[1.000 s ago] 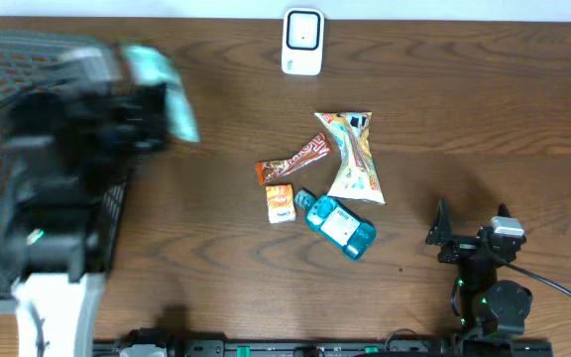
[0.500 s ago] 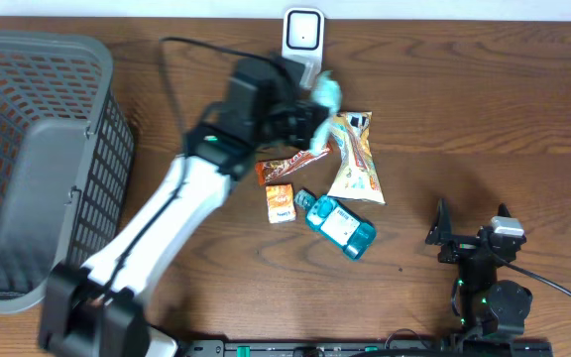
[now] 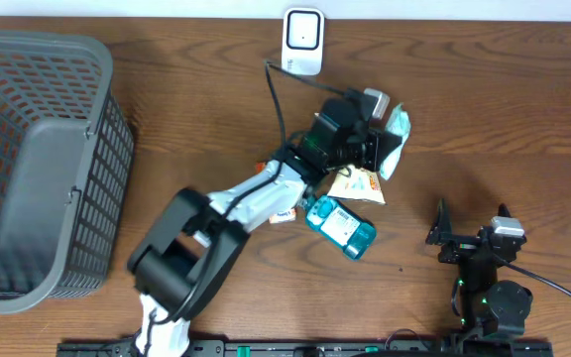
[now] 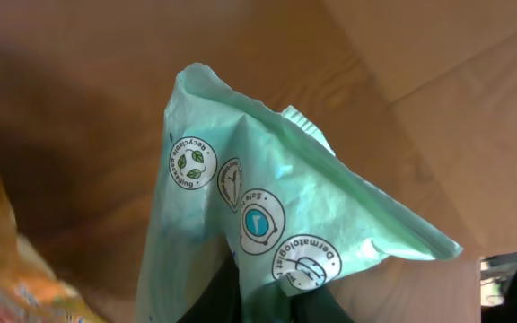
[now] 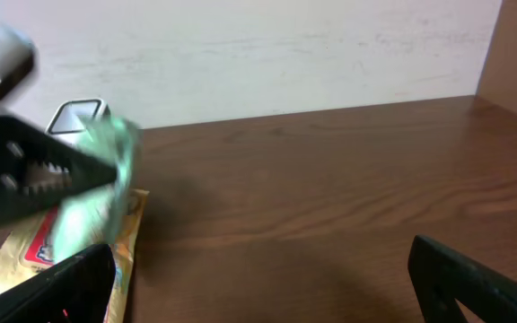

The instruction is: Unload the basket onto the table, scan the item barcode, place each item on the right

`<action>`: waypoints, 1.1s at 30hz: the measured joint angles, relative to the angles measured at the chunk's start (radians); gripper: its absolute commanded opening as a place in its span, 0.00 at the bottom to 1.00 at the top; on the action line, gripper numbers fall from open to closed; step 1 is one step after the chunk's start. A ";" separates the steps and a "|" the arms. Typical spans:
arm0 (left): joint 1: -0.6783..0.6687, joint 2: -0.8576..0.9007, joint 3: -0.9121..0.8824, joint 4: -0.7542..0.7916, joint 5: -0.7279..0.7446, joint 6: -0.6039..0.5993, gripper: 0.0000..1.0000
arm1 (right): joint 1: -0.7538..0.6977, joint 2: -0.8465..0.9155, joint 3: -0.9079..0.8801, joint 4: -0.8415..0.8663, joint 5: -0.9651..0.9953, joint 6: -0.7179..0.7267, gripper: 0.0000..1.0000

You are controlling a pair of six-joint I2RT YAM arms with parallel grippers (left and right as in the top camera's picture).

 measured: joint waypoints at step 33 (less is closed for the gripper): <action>0.088 -0.221 0.000 -0.216 -0.046 0.186 0.98 | 0.000 0.000 0.000 0.000 0.000 0.000 0.99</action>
